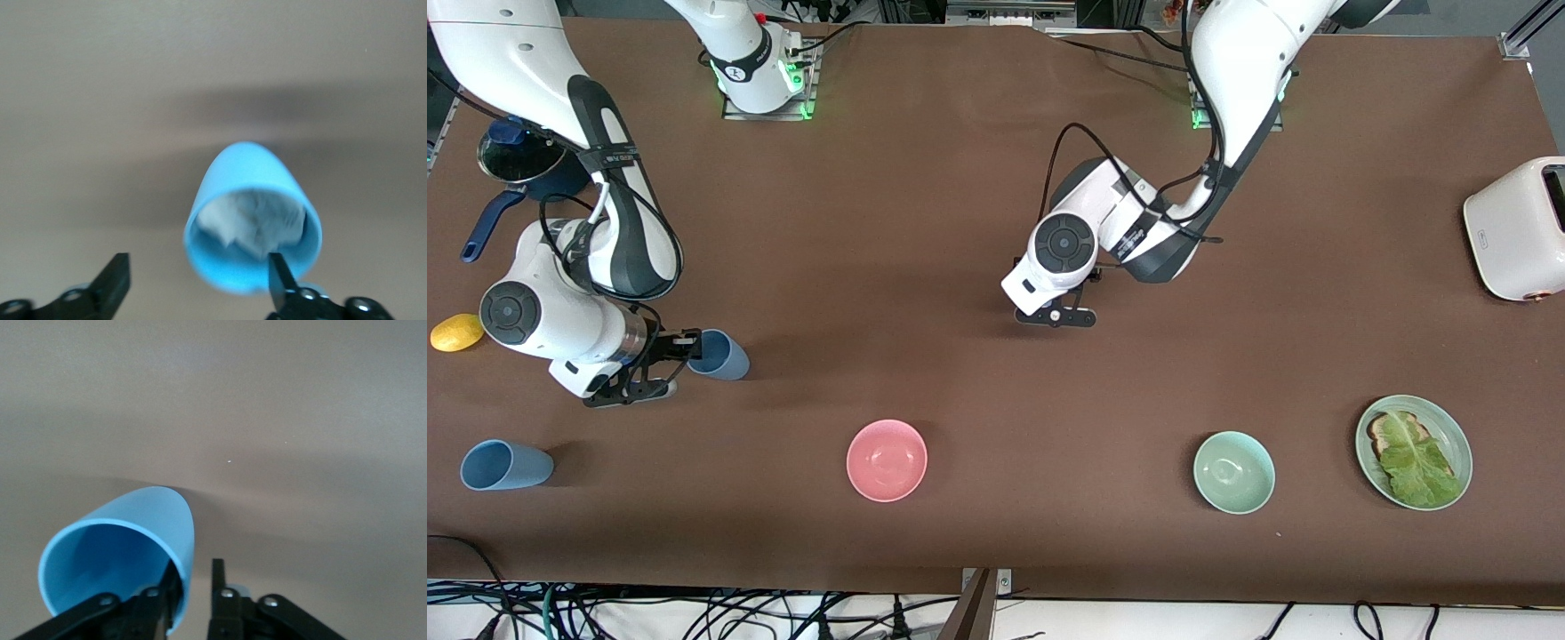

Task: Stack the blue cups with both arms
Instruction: 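Set the tissue cup down with the left gripper while the right gripper grasps the cup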

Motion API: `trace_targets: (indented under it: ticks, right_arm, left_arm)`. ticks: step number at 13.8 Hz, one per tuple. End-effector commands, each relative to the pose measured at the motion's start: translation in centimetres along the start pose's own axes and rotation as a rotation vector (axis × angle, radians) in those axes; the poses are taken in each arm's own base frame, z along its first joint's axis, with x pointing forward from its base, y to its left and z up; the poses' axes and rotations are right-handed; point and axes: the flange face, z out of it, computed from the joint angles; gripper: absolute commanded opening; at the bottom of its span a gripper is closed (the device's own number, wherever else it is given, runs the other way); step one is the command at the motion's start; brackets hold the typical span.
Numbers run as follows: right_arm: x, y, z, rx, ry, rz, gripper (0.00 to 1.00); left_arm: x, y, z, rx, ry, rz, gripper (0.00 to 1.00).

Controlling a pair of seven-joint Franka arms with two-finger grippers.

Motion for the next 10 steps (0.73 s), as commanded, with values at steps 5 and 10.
trace_targets:
  ticks: [5,10]
  right_arm:
    - [1.6,-2.7,-5.2,0.024,0.026,0.009,0.00]
    - [3.4,-11.9,-13.3,0.079,0.023,0.011,0.00]
  left_arm:
    - [-4.6,-7.5,-16.3,0.040,0.057,-0.084,1.00]
    - [-5.9,-21.9,-25.9,0.020,0.043,-0.139,1.00]
